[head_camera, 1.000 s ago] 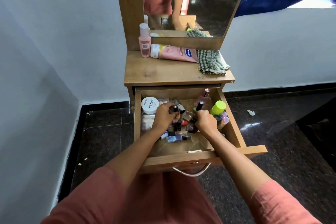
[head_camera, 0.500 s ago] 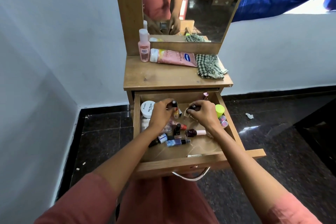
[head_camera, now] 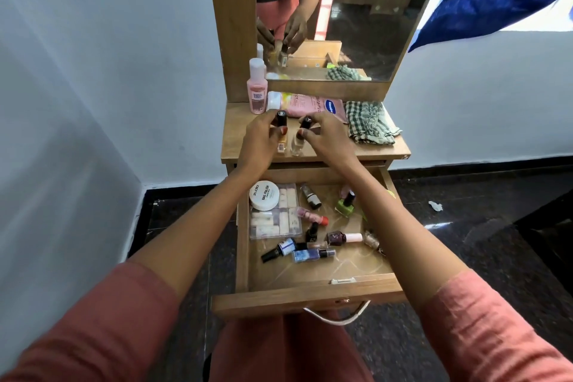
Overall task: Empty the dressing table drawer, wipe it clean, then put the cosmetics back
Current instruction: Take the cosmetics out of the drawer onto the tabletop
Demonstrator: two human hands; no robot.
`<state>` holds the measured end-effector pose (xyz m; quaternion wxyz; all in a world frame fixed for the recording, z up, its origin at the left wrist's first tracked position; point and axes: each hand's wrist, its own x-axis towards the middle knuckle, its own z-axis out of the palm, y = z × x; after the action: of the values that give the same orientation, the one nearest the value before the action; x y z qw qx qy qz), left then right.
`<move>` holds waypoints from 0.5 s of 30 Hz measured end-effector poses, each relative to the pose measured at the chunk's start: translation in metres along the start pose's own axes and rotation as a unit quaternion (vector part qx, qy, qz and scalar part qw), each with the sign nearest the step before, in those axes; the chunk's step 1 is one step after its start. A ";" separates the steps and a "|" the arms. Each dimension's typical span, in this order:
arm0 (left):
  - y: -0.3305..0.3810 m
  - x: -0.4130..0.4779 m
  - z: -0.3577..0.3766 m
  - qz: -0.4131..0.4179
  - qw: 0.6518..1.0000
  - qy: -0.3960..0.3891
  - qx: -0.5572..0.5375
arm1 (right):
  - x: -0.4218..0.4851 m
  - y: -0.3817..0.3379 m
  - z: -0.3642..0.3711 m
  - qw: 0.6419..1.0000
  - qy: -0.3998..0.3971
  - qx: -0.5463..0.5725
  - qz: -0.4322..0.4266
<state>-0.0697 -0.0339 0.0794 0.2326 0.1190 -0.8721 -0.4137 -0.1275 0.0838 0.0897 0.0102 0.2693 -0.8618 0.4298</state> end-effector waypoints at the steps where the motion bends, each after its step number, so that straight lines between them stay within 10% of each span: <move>1: -0.002 0.002 0.000 -0.003 1.000 0.001 -0.002 | 0.003 0.000 0.005 1.000 -0.004 0.000 -0.007; 15: -0.025 0.014 0.003 -0.036 0.999 0.011 -0.003 | 0.016 0.000 0.032 1.000 0.003 0.025 -0.008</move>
<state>-0.0830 -0.0533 0.0630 0.2278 0.1540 -0.8635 -0.4227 -0.1348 0.0527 0.0733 0.0097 0.2746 -0.8488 0.4517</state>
